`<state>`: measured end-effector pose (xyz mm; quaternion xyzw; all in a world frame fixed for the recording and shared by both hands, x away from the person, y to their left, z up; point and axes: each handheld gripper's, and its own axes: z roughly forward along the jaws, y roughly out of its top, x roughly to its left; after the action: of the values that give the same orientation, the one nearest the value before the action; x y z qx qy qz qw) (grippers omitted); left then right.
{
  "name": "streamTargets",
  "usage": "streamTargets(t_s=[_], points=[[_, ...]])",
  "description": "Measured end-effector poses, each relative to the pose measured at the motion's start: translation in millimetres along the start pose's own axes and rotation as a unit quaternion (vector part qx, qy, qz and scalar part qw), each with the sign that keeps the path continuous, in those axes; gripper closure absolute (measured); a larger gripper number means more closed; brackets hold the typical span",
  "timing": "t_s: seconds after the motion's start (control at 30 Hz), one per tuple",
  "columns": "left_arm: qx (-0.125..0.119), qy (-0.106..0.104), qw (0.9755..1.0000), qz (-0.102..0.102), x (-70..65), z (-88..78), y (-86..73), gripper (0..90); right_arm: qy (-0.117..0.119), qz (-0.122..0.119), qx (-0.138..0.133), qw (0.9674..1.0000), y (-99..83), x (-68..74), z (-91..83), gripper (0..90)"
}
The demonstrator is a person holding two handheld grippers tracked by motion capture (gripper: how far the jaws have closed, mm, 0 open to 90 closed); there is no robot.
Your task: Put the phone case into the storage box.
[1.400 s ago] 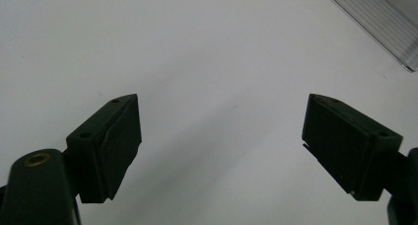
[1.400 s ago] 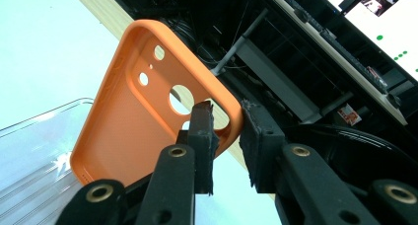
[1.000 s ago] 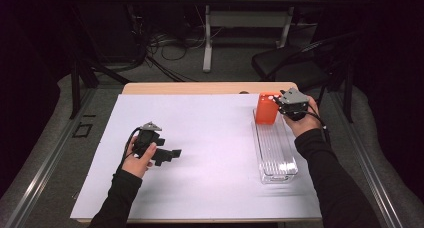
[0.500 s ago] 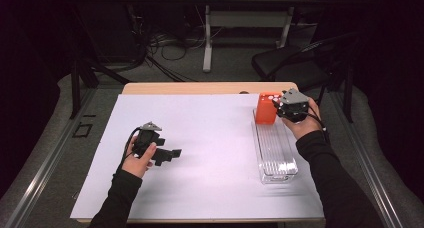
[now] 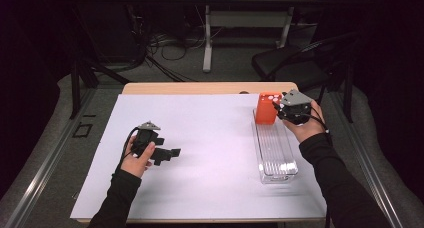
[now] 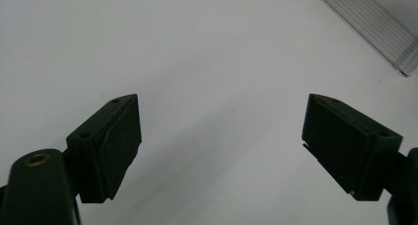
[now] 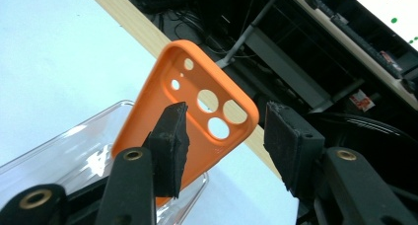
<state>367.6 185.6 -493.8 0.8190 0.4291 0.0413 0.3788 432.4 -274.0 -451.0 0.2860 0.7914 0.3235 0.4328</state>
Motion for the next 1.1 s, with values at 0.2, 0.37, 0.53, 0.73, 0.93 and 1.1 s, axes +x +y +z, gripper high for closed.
streamTargets(t_s=[0.2, 0.37, 0.53, 0.73, 0.93, 1.1], points=[[-0.002, -0.001, 1.0, -0.001, 0.5, -0.9, -0.1, 15.6, -0.004, -0.006, 0.007, 1.0, 0.9, 2.6, -6.1, 48.6], [-0.002, -0.003, 1.0, -0.002, 0.9, -1.7, -0.1, 15.6, -0.011, 0.004, 0.015, 0.9998, 1.0, 5.2, -9.0, 45.6], [-0.002, -0.003, 1.0, -0.002, 1.1, -2.1, -0.2, 15.8, -0.001, 0.035, 0.021, 0.9992, 1.4, 8.3, -13.4, 41.1], [-0.005, -0.001, 1.0, -0.002, 1.3, -3.0, -0.2, 15.8, 0.017, 0.079, 0.044, 0.9958, 5.3, 9.7, -20.1, 30.5], [-0.007, 0.0, 1.0, -0.003, 1.6, -5.0, -0.2, 15.8, 0.03, 0.094, 0.051, 0.9938, 10.7, 15.1, -28.6, 17.9], [-0.01, 0.001, 0.9999, -0.003, 2.4, -7.0, -0.2, 15.8, 0.056, 0.131, 0.052, 0.9885, 14.1, 17.4, -35.6, 14.1]])
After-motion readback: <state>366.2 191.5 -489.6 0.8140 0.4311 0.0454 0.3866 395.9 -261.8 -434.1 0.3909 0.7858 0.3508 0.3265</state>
